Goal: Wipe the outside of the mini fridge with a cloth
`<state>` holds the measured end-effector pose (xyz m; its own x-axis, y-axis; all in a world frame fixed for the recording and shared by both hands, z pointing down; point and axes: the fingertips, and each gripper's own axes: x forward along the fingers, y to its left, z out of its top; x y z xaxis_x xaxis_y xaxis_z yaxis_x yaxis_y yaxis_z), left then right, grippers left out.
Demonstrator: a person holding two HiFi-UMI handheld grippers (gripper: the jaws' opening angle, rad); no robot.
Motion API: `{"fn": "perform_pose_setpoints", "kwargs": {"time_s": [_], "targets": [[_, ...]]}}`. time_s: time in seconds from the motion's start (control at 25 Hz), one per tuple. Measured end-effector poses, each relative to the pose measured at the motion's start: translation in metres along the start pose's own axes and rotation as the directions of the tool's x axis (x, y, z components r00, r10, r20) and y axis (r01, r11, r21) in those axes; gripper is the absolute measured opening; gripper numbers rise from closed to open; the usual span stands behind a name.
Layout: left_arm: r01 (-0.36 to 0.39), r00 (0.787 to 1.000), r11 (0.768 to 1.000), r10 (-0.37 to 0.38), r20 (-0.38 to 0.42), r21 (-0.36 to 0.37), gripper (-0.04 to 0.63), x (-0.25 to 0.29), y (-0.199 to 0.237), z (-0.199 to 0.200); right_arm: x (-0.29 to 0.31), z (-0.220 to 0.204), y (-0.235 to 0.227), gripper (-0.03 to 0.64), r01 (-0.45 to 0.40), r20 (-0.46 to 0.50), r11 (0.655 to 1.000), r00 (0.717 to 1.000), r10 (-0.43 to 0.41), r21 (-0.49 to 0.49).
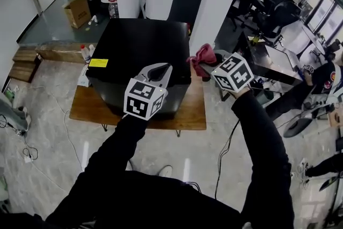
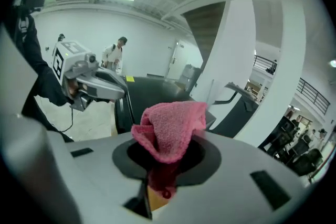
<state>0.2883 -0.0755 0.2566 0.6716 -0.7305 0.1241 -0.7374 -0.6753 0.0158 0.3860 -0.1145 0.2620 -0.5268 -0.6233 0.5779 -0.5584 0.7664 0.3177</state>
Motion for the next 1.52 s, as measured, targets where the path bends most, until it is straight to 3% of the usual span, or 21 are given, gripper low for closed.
{"fn": "perform_pose_setpoints", "kwargs": {"time_s": [0.16,0.32,0.44,0.52,0.64,0.84,1.04,1.36,1.52], "targets": [[-0.026,0.997,1.0,0.026,0.068,0.005,0.006,-0.037,0.011,0.007,-0.039,0.055,0.041,0.091,-0.017,0.235,1.0,0.972,0.016,0.002],[-0.064,0.993,0.998,0.063,0.103,0.013,0.006,-0.086,0.036,-0.005,-0.047,0.105,0.102,0.091,-0.044,0.458,0.999,0.888,0.038,0.002],[-0.116,0.986,0.993,0.116,0.121,-0.011,0.006,-0.129,0.064,-0.025,-0.021,0.128,0.16,0.092,-0.055,0.538,0.997,0.84,0.071,-0.046],[-0.146,0.982,0.989,0.148,0.121,-0.02,0.006,-0.155,0.086,-0.04,0.005,0.138,0.197,0.092,-0.059,0.545,0.995,0.833,0.093,-0.079],[-0.177,0.977,0.984,0.178,0.115,-0.022,0.006,-0.19,0.121,-0.064,0.054,0.152,0.252,0.094,-0.038,0.524,0.992,0.846,0.096,-0.12],[-0.221,0.968,0.974,0.224,0.114,-0.038,0.006,-0.229,0.169,-0.094,0.127,0.17,0.306,0.094,0.141,0.535,0.969,0.845,-0.01,-0.204],[-0.234,0.965,0.971,0.238,0.106,-0.049,0.006,-0.247,0.205,-0.114,0.183,0.176,0.319,0.094,0.281,0.52,0.919,0.848,-0.102,-0.277],[-0.195,0.976,0.978,0.201,0.082,-0.069,0.006,-0.242,0.231,-0.148,0.253,0.148,0.307,0.095,0.38,0.411,0.876,0.879,-0.242,-0.297],[-0.17,0.982,0.983,0.175,0.069,-0.07,0.006,-0.232,0.232,-0.162,0.263,0.139,0.304,0.094,0.451,0.412,0.832,0.859,-0.305,-0.324]]}}
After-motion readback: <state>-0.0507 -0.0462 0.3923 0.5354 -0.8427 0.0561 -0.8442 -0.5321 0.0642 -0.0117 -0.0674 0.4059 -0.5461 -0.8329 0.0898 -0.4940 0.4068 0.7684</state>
